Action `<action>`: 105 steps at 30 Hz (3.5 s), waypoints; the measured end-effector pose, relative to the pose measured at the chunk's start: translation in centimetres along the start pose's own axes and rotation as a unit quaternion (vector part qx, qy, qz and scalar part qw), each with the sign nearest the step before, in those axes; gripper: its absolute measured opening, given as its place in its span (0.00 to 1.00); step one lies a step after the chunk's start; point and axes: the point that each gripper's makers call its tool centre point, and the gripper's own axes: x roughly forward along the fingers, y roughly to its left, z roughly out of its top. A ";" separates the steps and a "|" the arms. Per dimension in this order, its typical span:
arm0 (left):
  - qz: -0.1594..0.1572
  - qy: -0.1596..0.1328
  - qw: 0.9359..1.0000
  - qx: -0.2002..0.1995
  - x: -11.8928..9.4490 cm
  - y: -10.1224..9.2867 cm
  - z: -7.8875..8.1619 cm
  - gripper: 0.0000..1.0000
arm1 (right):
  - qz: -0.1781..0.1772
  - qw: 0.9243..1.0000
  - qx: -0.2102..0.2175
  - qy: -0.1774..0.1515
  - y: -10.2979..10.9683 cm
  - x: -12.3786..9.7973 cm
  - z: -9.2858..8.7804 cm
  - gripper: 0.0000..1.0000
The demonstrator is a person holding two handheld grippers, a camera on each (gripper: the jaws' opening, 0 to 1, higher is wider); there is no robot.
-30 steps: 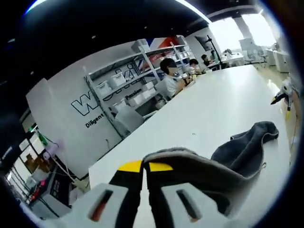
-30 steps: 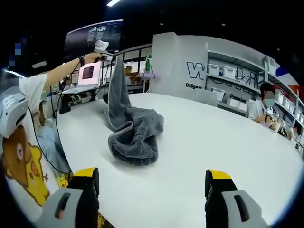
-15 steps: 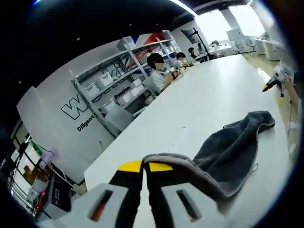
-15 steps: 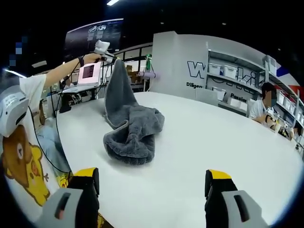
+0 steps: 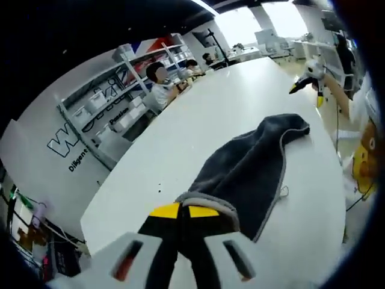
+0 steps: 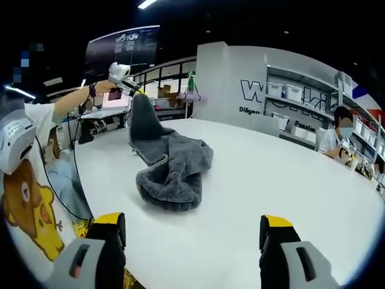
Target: Fold the towel on the table until its edges align and the towel forms a compact rectangular stack.
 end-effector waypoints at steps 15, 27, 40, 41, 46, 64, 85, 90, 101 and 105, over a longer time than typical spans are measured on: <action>-0.113 0.017 0.993 -0.002 3.1 -11.9 -4.8 0.04 | 0.006 1.000 -0.001 0.000 0.4 -0.2 -0.3 0.96; -0.146 0.018 0.988 -0.041 4.1 -16.0 -7.4 0.04 | 0.007 1.000 0.000 0.000 0.4 -0.5 -0.6 0.96; -0.141 0.010 0.989 -0.050 3.8 -15.7 -7.2 0.04 | 0.009 1.000 0.000 0.001 0.7 -0.2 -0.5 0.96; -0.140 0.010 0.989 -0.050 3.8 -15.8 -7.2 0.04 | 0.009 1.000 0.000 0.001 0.7 -0.2 -0.5 0.96; -0.139 0.008 0.989 -0.052 3.8 -15.7 -7.1 0.04 | 0.008 1.000 0.000 0.000 0.7 -0.2 -0.5 0.96; -0.085 -0.052 0.988 -0.120 0.9 -12.1 -5.5 0.13 | 0.009 1.000 0.001 0.000 0.6 0.0 -0.5 0.96; 0.024 -0.177 0.945 -0.274 -3.8 -12.9 -1.7 0.52 | 0.032 0.999 -0.001 0.006 2.0 2.4 0.0 0.96; 0.048 -0.172 0.933 -0.313 -3.7 -14.3 -3.1 0.62 | 0.038 0.999 0.004 0.007 2.4 3.0 0.1 0.96; 0.079 -0.170 0.913 -0.362 -3.4 -17.3 -5.5 0.74 | 0.058 0.998 -0.002 0.012 4.7 4.3 0.1 0.96; 0.085 -0.171 0.912 -0.364 -3.6 -17.8 -5.5 0.75 | 0.062 0.998 -0.003 0.014 5.2 4.5 0.1 0.96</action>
